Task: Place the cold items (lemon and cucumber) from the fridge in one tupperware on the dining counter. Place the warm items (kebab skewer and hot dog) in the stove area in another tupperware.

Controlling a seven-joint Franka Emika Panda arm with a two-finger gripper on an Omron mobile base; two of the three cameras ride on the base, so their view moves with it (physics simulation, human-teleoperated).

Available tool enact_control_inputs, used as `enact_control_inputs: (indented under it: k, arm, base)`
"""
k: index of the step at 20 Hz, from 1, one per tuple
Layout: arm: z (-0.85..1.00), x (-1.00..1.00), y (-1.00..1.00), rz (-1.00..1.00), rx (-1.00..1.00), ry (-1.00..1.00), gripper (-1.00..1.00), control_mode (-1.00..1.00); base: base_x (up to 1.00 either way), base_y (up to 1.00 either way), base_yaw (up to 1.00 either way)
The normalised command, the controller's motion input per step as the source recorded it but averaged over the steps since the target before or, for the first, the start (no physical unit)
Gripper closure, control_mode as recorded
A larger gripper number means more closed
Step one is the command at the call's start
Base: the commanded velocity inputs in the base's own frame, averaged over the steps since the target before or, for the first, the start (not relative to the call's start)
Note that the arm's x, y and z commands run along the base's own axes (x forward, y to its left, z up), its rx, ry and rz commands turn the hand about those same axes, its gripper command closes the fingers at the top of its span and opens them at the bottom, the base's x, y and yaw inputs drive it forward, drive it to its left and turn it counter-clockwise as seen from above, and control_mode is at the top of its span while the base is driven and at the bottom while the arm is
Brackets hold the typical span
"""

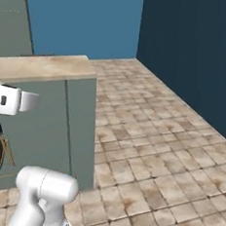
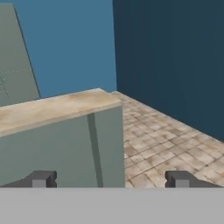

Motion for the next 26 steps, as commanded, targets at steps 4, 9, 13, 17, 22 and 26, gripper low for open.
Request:
enact_control_inputs:
  k: [4, 9, 13, 17, 22, 26]
  arm:
    - [0.00, 0.00, 0.00, 0.00, 0.00, 0.00, -1.00, 1.00]
    - [0.00, 0.00, 0.00, 0.00, 0.00, 0.00, -1.00, 1.00]
    - [0.00, 0.00, 0.00, 0.00, 0.00, 0.00, -1.00, 1.00]
    - [0.00, 0.00, 0.00, 0.00, 0.00, 0.00, -1.00, 1.00]
    - [0.00, 0.00, 0.00, 0.00, 0.00, 0.00, -1.00, 1.00]
    - [0.00, 0.00, 0.00, 0.00, 0.00, 0.00, -1.00, 1.00]
  base:
    - [0.35, -1.00, 0.00]
    - [0.34, -1.00, 0.00]
    - [0.35, -1.00, 0.00]
    - [0.65, -1.00, 0.10]
    - [0.78, -0.85, 0.38]
    - [0.73, -0.70, 0.57]
